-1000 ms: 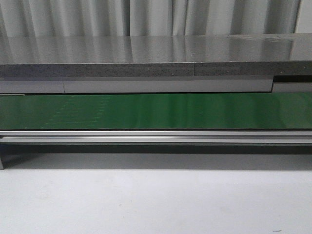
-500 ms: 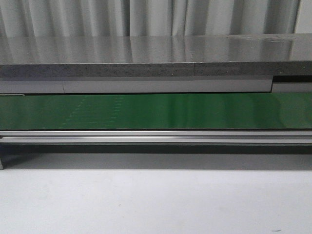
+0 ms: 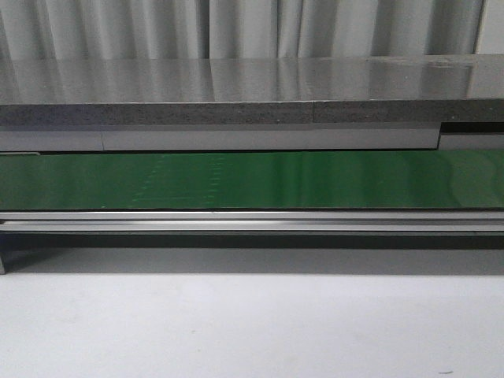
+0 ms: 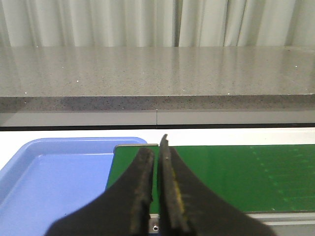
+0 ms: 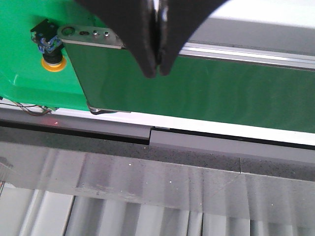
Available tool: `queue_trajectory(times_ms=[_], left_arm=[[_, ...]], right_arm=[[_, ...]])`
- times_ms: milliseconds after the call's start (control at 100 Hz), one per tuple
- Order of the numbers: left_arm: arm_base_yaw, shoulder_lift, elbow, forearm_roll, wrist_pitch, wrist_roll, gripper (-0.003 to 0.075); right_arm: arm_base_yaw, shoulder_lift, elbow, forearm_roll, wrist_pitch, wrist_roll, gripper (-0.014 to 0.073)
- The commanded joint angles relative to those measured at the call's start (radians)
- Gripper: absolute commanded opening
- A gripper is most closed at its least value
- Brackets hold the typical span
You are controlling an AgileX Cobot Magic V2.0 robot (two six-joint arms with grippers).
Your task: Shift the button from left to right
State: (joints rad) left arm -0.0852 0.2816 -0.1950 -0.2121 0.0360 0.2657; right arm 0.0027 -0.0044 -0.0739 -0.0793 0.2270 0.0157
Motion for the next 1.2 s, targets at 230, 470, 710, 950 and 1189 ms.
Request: queue_trajectory(times_ms=[230, 470, 710, 950, 1189], left_arm=[[-0.010, 0.006, -0.028, -0.008, -0.079, 0.000, 0.0005], [-0.010, 0.006, -0.028, -0.008, -0.079, 0.000, 0.0005], [-0.010, 0.006, -0.028, -0.008, -0.079, 0.000, 0.0005], [-0.010, 0.006, -0.028, -0.008, -0.079, 0.000, 0.0005], [-0.010, 0.006, -0.028, -0.008, -0.079, 0.000, 0.0005]], right_arm=[[-0.008, -0.022, 0.069, 0.001, -0.143, 0.003, -0.0068], [-0.008, -0.022, 0.103, 0.001, -0.220, 0.003, -0.0068], [-0.008, -0.022, 0.103, 0.001, -0.220, 0.003, -0.0068], [-0.008, -0.022, 0.103, 0.001, -0.220, 0.003, -0.0068], [-0.008, -0.022, 0.103, 0.001, -0.220, 0.003, -0.0068]])
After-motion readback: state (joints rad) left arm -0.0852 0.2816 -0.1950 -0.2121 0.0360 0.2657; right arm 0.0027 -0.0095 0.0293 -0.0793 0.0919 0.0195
